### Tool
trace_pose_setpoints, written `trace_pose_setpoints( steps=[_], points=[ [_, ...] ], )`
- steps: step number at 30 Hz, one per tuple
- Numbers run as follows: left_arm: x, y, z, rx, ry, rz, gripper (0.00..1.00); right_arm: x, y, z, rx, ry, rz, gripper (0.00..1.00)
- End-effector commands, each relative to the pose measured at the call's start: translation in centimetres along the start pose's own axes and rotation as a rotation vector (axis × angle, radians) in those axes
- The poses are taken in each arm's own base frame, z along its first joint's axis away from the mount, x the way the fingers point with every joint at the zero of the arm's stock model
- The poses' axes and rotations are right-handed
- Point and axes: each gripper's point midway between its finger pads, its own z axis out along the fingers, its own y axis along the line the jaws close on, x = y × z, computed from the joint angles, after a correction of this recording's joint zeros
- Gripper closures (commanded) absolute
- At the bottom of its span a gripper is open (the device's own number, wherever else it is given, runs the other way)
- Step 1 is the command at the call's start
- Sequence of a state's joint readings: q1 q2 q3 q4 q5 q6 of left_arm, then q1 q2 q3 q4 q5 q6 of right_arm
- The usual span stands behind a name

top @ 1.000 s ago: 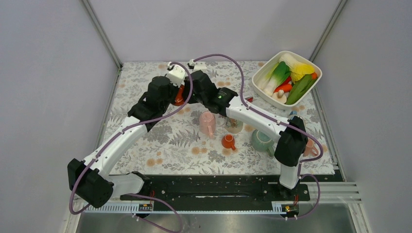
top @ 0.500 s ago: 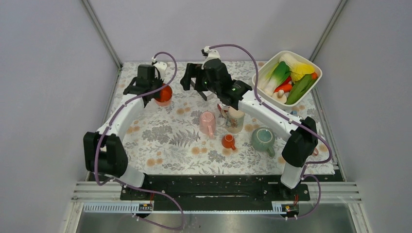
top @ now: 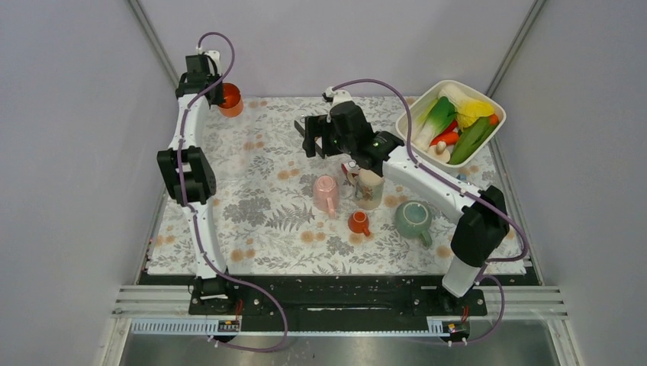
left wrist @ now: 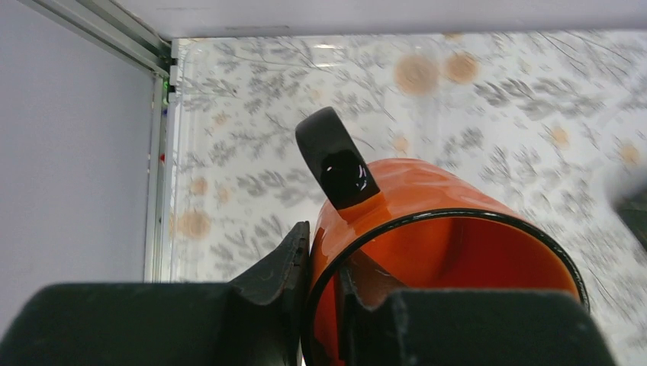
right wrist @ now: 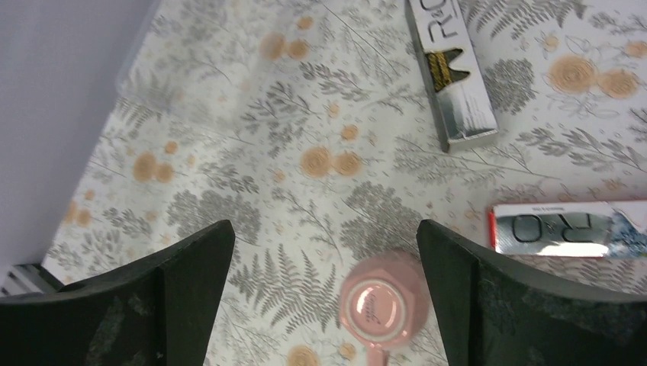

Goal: Turn the mug right side up

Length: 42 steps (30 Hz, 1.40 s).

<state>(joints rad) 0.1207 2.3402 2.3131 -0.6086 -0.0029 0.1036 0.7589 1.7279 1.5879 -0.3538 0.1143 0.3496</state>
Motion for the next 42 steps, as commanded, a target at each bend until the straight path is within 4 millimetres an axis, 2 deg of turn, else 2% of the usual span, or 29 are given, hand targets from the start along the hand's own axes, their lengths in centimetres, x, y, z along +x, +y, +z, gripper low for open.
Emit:
trace_pose_setpoints(
  steps=[1,5,11,14,18,19,22,26,29,32,36,39,42],
  points=[
    [-4.3,0.0,2.1,0.014,-0.158,-0.067,1.00,0.3,-1.9,-2.3,0.046,0.029,-0.084,0.01],
    [-5.0,0.3,4.4,0.014,-0.235,-0.101,1.00,1.6,-2.9,-3.0,0.079,0.067,-0.094,0.01],
    [-2.8,-0.6,7.3,0.041,-0.211,-0.115,1.00,2.5,-3.9,-3.5,0.113,0.083,-0.097,0.01],
    [-1.8,-0.6,8.2,0.037,-0.194,-0.098,1.00,2.5,-4.1,-3.6,0.121,0.085,-0.095,0.01],
    [-1.7,-0.6,8.4,0.043,-0.197,-0.071,1.00,2.0,-4.7,-3.9,0.148,0.070,-0.110,0.01],
    [-1.8,-0.7,8.4,0.049,-0.199,-0.067,0.94,1.8,-4.8,-4.1,0.155,0.067,-0.112,0.01],
    [-1.7,-0.9,8.4,0.060,-0.199,-0.052,0.63,1.4,-5.0,-4.5,0.166,0.055,-0.114,0.01],
    [-2.0,-0.4,8.3,0.036,-0.211,-0.026,0.44,1.1,-5.0,-5.1,0.163,0.046,-0.117,0.00],
    [-3.1,0.1,7.6,0.014,-0.239,-0.012,0.34,1.3,-5.0,-5.3,0.161,0.052,-0.123,0.01],
    [-5.5,0.3,5.2,0.020,-0.287,0.008,0.25,1.5,-5.1,-5.4,0.161,0.057,-0.130,0.01],
    [-8.3,-1.1,0.8,0.059,-0.342,0.090,0.17,2.2,-5.3,-5.2,0.159,0.076,-0.148,0.01],
    [-8.7,-3.2,-1.0,0.065,-0.346,0.206,0.10,2.8,-5.4,-5.0,0.160,0.092,-0.152,0.01],
    [-7.6,-5.4,-0.8,0.072,-0.311,0.307,0.08,3.4,-5.5,-4.7,0.156,0.111,-0.154,0.01]
  ],
)
